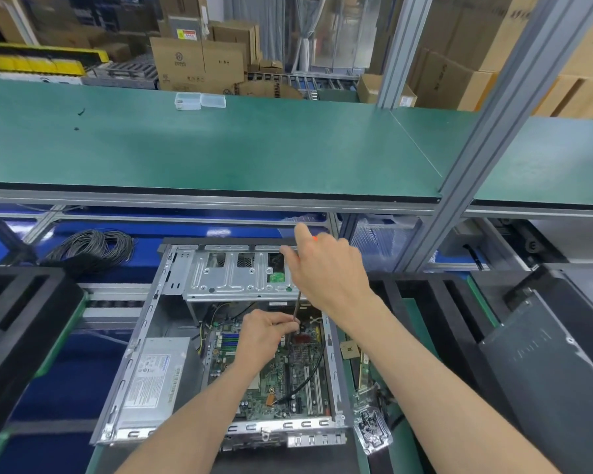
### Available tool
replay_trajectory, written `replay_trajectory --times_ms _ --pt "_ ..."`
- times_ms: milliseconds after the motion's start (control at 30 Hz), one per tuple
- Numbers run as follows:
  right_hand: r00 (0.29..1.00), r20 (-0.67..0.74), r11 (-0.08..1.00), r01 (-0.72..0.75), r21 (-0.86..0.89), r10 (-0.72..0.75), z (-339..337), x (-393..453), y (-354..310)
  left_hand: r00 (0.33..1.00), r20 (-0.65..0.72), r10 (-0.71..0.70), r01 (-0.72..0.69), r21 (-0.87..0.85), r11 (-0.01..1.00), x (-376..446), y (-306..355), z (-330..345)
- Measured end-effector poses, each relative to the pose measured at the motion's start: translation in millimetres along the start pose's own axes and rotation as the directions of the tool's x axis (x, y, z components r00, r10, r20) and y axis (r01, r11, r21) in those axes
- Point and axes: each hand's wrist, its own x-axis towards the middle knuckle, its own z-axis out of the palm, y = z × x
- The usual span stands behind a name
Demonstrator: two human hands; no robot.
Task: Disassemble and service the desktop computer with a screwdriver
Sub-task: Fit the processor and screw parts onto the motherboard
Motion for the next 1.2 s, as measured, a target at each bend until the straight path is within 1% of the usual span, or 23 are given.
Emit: replay_trajectory --times_ms 33,67,100,167,233,333,367,433,500,533,567,633,767,800,867,900,933,967,1000,1033,1133,1200 --pt "0.999 0.044 1.0 -0.012 -0.017 0.013 -2.7 5.6 2.1 1.0 -0.004 -0.008 0.008 -0.007 1.0 1.1 -0.7 1.2" --pt "0.995 0.095 1.0 -0.022 0.02 0.02 -5.3 10.7 5.4 1.0 -0.008 -0.017 0.017 -0.017 1.0 1.4 -1.3 2.5" --pt "0.988 0.154 0.995 -0.024 0.093 0.009 -7.1 15.1 9.4 1.0 -0.013 -0.022 0.022 -0.024 0.999 1.1 -1.9 3.5" --pt "0.959 0.272 0.971 0.016 0.237 -0.082 -13.5 22.5 19.7 0.999 -0.029 -0.022 0.021 -0.036 0.999 0.9 -3.1 6.4" --pt "0.92 0.345 0.934 0.055 0.353 -0.185 -21.3 23.8 30.3 0.999 -0.032 -0.027 0.026 -0.039 0.999 1.4 -5.0 9.8" --pt "0.864 0.447 0.907 0.028 0.421 -0.234 -30.2 20.4 46.9 0.999 -0.025 -0.032 0.032 -0.008 0.999 0.2 -5.9 13.7" --pt "0.865 0.444 0.905 0.026 0.424 -0.233 -31.4 17.7 51.4 0.999 -0.026 -0.03 0.03 0.0 1.0 0.0 -5.5 14.8" --pt "0.892 0.412 0.935 0.032 0.353 -0.186 -33.5 14.3 53.9 0.999 -0.036 -0.012 0.012 0.008 1.0 -0.1 -4.8 16.5" --pt "0.905 0.415 0.986 0.027 0.164 -0.094 -35.4 13.7 47.3 0.999 -0.04 0.006 -0.005 0.026 1.0 -0.3 -5.5 17.4" --pt "0.9 0.433 0.994 0.009 0.107 -0.055 -36.6 15.4 43.6 0.999 -0.04 0.007 -0.005 0.035 0.999 -0.3 -6.4 17.3" --pt "0.893 0.445 0.994 0.014 0.109 -0.061 -36.9 16.5 39.7 0.999 -0.04 0.001 0.0 0.042 0.999 -0.5 -7.2 16.8" --pt "0.866 0.481 0.982 0.06 0.178 -0.14 -42.7 20.1 32.5 0.999 -0.036 -0.005 0.007 0.061 0.998 -0.5 -8.3 15.0" --pt "0.781 0.558 0.941 0.108 0.321 -0.28 -55.5 22.6 28.8 1.0 -0.02 -0.009 0.011 0.108 0.994 -2.0 -10.5 12.3" --pt "0.778 0.553 0.932 0.114 0.344 -0.3 -56.4 22.0 27.2 1.0 -0.017 -0.006 0.008 0.119 0.993 -2.1 -10.6 11.8" --pt "0.822 0.494 0.936 0.125 0.328 -0.283 -52.8 19.4 22.6 1.0 -0.018 -0.007 0.009 0.147 0.989 -2.2 -10.1 11.1" --pt "0.859 0.455 0.954 0.115 0.276 -0.235 -49.4 18.6 20.4 1.0 -0.023 -0.009 0.013 0.159 0.987 -2.4 -9.9 10.8" --pt "0.879 0.445 0.977 0.091 0.192 -0.169 -46.6 18.6 17.8 1.0 -0.031 -0.007 0.012 0.165 0.986 -2.5 -9.6 10.8" --pt "0.884 0.456 0.991 0.063 0.114 -0.108 -44.7 20.2 15.1 0.999 -0.039 0.001 0.005 0.164 0.986 -2.6 -9.7 10.9" --pt "0.876 0.474 0.996 0.058 0.074 -0.086 -43.5 21.8 12.8 0.999 -0.042 0.007 0.0 0.16 0.987 -2.6 -9.9 11.1" --pt "0.859 0.503 0.995 0.072 0.075 -0.1 -43.3 23.2 10.4 0.999 -0.038 0.006 -0.001 0.152 0.988 -2.9 -10.5 11.4" --pt "0.812 0.529 0.969 0.179 0.173 -0.245 -48.3 25.8 7.6 0.999 -0.035 0.008 -0.003 0.158 0.987 -3.4 -12.0 11.0" --pt "0.782 0.542 0.941 0.168 0.293 -0.308 -54.5 26.2 10.2 0.999 -0.042 -0.003 0.011 0.175 0.984 -3.4 -13.9 8.9"
